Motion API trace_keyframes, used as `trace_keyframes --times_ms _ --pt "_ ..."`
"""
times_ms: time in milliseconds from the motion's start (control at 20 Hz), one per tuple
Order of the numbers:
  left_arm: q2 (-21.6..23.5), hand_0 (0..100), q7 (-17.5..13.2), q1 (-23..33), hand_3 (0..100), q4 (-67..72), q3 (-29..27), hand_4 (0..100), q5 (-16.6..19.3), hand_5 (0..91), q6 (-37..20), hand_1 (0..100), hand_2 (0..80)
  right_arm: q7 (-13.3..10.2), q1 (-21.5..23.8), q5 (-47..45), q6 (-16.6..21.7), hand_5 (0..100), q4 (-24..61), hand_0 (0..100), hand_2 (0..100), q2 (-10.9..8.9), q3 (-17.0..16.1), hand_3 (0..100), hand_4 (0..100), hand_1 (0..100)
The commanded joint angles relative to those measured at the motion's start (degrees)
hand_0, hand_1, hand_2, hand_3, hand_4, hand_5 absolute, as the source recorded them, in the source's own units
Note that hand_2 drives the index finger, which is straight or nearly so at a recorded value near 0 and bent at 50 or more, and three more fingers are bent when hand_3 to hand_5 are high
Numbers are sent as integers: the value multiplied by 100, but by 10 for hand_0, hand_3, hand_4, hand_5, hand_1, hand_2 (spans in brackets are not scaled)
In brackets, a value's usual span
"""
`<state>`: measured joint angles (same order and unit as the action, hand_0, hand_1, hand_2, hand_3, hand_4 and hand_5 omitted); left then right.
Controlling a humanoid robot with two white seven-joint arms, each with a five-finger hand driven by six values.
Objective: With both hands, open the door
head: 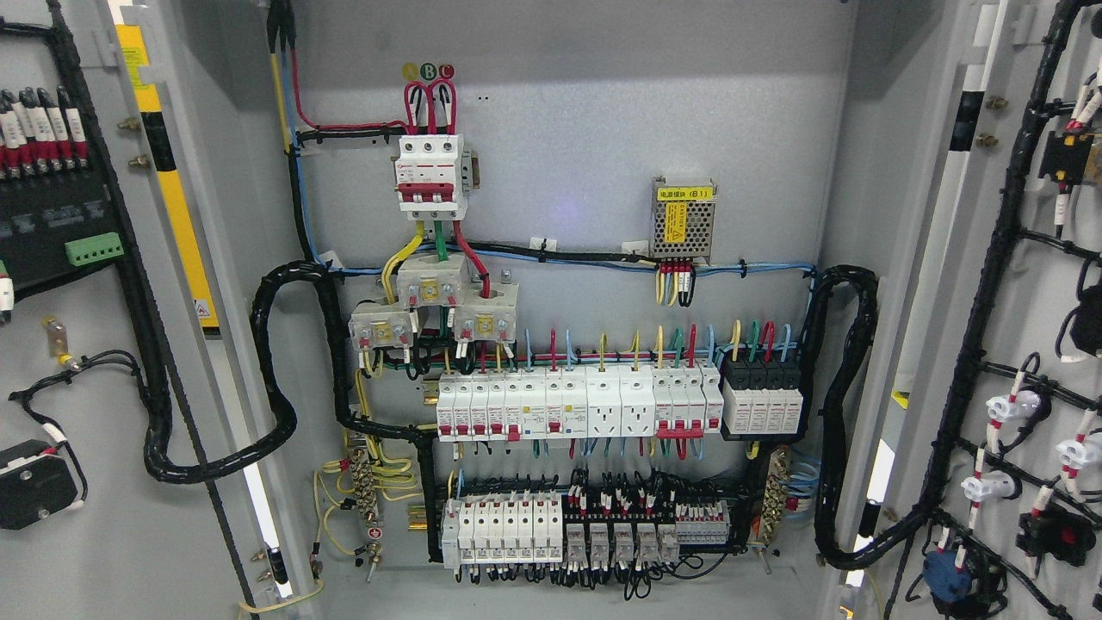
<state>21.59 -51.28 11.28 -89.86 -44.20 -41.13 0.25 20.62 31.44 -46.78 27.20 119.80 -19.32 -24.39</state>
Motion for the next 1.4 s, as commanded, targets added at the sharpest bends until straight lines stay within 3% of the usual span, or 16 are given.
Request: trace_keyframes --times_ms 0,150,350,501,701,801,851,901,1001,1151,1251,1352 --pt "-155 14 13 330 457 -777 174 317 -9 53 -42 137 266 20 11 -24 22 0 9 215 0 -28 135 0 0 62" --pt "-182 10 22 612 448 -1199 289 313 -246 45 -77 126 256 47 11 -24 40 0 9 215 0 -54 372 0 0 62" --pt "-357 6 39 726 433 -1560 508 305 -229 26 -104 125 243 47 -41 -24 31 0 9 215 0 -133 855 0 0 62" --pt "-629 0 57 858 401 -1789 973 270 -80 0 -287 118 211 47 -76 37 14 0 -26 215 0 -195 1435 0 0 64" --pt "-1024 0 127 894 296 -1781 1799 113 849 0 -972 112 126 47 -85 326 -13 0 -228 215 0 -186 2217 0 0 64" --pt "-1419 0 127 894 201 -1763 2055 43 1202 0 -1044 105 96 47 -85 738 -4 0 -596 215 0 -142 2578 0 0 64" --pt "-1656 0 127 894 105 -1728 2169 0 1395 0 -1044 98 79 47 -85 888 13 0 -815 215 0 -125 2727 0 0 63" --pt "-1876 0 127 894 33 -1632 2240 0 1615 0 -1053 91 60 47 -77 994 22 0 -1079 215 0 -99 2877 0 0 63" --pt "-2124 1 127 911 0 -1343 2267 0 2054 0 -1184 82 52 47 -68 1162 22 0 -1728 215 0 94 3071 0 0 63" --pt "-2115 4 407 911 0 -412 2407 0 2153 0 -1825 44 0 65 -33 1329 40 0 -2730 215 0 270 3413 0 0 63" --pt "-2115 6 531 911 0 72 2433 0 2153 0 -1941 33 0 82 -24 1312 40 0 -3320 215 0 323 3511 0 0 63" --pt "-2124 8 602 911 0 625 2434 0 2136 0 -1976 30 0 196 -24 1312 22 0 -3882 215 0 525 3642 0 0 63"
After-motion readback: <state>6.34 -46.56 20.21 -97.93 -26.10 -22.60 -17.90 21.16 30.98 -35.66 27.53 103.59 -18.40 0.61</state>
